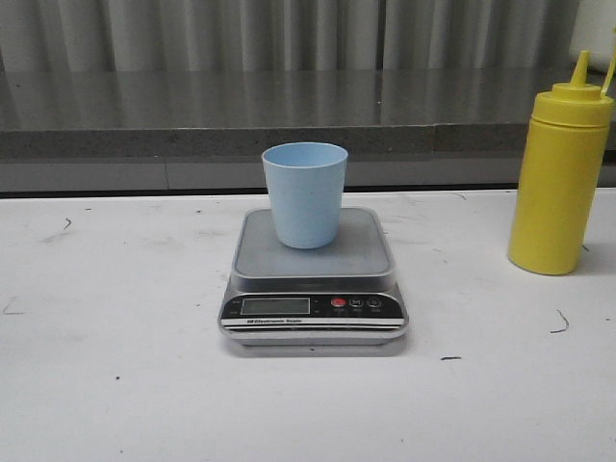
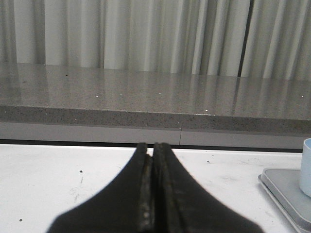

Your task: Pour seasoning into cup on scale with both arms

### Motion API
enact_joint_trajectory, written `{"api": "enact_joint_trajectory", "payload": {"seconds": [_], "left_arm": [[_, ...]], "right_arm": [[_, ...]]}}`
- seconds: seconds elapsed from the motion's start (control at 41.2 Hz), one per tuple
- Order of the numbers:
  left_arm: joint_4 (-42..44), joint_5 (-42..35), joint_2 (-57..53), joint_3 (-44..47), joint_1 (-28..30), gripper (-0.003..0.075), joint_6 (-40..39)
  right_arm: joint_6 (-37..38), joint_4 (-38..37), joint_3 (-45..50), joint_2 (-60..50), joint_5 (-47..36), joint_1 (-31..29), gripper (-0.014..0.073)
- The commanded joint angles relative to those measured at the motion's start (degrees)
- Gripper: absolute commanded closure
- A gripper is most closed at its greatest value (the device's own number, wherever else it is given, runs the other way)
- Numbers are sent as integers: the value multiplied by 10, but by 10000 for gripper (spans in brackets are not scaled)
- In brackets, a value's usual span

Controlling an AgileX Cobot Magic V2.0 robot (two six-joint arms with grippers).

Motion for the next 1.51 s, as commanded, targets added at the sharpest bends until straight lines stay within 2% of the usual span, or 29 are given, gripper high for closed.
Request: {"api": "enact_joint_trajectory", "payload": {"seconds": [0.0,0.777,0.874,0.995,1.214,1.408,1.481], "left_arm": [[-3,-50,-9,14,-1,740,-1],[-3,-50,-9,14,-1,740,-1],[-3,-50,-9,14,-1,740,-1],[0,-50,-9,14,-1,740,-1],[-3,-50,-9,14,-1,740,-1],[-3,-50,-9,14,-1,740,-1],[-3,-50,-9,14,-1,740,-1]], "right_arm": [[-5,0,-12,4,-35,-3,713],[-5,-16,-6,-12,-45,-12,713],[-6,-31,38,-44,-112,-41,713],[-6,-53,144,-98,-264,-74,713],[-6,-54,353,-205,-498,-79,713],[-5,-50,471,-277,-606,-79,713],[-5,-40,482,-281,-606,-79,713]]}}
